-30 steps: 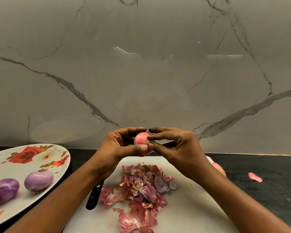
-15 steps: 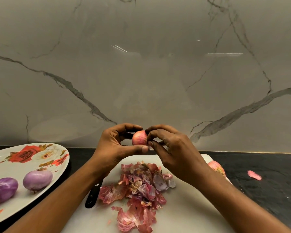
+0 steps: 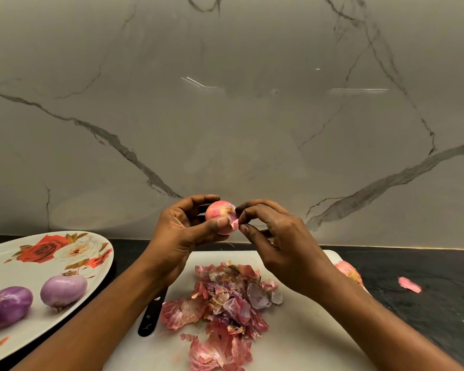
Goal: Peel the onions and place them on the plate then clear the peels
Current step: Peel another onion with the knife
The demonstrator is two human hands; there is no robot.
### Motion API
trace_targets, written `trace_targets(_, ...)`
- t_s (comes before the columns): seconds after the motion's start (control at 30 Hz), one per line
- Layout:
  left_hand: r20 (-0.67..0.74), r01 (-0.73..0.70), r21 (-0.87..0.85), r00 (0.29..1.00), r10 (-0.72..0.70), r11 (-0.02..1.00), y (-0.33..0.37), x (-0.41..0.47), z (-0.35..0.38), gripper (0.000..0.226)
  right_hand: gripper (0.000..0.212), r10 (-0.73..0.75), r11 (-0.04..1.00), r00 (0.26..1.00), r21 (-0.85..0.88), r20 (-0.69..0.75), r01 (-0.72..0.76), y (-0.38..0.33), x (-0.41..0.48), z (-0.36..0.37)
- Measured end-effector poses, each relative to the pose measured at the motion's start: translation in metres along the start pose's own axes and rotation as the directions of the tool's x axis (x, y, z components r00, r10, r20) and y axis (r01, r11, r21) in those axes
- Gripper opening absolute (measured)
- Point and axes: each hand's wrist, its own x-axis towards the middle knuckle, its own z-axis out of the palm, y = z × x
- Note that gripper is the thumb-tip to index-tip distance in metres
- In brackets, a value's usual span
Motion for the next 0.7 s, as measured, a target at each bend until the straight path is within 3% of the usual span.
trace_targets(0.4,-0.023,0.036,-0.225,0.999,-0.042,0.974,0.0016,0.0061,-0.0094,0.048,0.01,0.064,0.996,0.998,0.068,-0.027,-0.062,-0.0006,-0.0019,-0.0046)
trace_targets(0.7,0.082,0.016,-0.104,0.997,-0.007,0.994,0.0014,-0.0015,-0.0023,0.063,0.021,0.169,0.953,0.981,0.27,-0.096,-0.138,0.0054,-0.0044,-0.0048)
